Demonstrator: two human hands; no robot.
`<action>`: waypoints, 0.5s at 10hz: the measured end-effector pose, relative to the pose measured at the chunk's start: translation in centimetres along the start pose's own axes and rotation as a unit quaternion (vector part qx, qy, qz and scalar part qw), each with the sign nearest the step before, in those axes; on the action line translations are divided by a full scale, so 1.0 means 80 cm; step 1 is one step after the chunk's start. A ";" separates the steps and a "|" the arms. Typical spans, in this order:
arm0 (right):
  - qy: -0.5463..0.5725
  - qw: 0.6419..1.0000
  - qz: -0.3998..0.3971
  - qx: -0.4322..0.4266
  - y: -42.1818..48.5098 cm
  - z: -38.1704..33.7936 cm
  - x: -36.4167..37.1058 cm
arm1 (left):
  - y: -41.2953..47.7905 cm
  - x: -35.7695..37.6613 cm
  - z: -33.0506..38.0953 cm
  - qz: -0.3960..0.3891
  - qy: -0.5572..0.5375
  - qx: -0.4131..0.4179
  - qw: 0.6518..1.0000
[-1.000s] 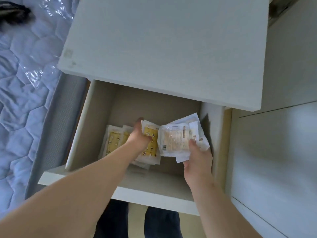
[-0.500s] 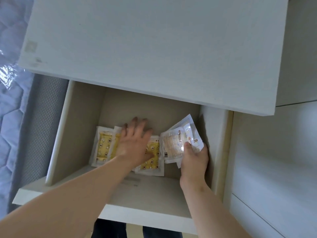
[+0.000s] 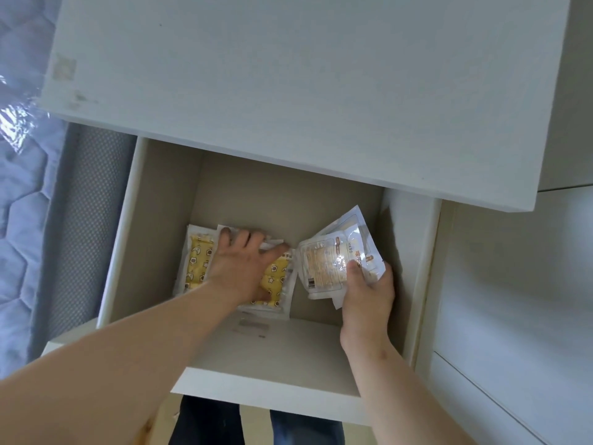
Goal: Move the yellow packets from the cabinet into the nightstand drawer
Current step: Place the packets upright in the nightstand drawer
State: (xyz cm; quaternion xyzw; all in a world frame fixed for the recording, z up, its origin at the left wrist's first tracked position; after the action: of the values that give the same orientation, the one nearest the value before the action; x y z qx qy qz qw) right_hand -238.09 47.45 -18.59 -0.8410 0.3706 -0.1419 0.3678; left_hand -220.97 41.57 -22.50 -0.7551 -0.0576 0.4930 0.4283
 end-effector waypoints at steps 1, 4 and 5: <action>-0.002 1.000 -0.011 -0.016 -0.006 -0.005 0.005 | -0.006 -0.027 0.007 0.022 -0.135 -0.041 0.990; -0.097 0.973 -0.207 -0.039 -0.041 -0.015 0.038 | -0.020 -0.055 0.055 -0.231 -0.934 -0.139 0.235; -0.089 0.965 -0.245 0.019 -0.041 -0.002 0.038 | -0.023 -0.048 0.052 -0.225 -0.934 -0.144 0.238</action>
State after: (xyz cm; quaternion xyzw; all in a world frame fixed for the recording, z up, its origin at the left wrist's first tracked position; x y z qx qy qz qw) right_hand -234.37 46.66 -16.21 -0.9082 0.1168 -0.1590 0.3690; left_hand -225.63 43.21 -19.15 0.2323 -0.6542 0.7180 0.0501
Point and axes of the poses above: each hand's wrist, its own y-axis towards the middle knuckle, its own x-axis out of the palm, z = x × y, the point moved 7 cm from there along y, towards the middle knuckle, and after that the axes turned 13 degrees about y, right-handed, at the moved point
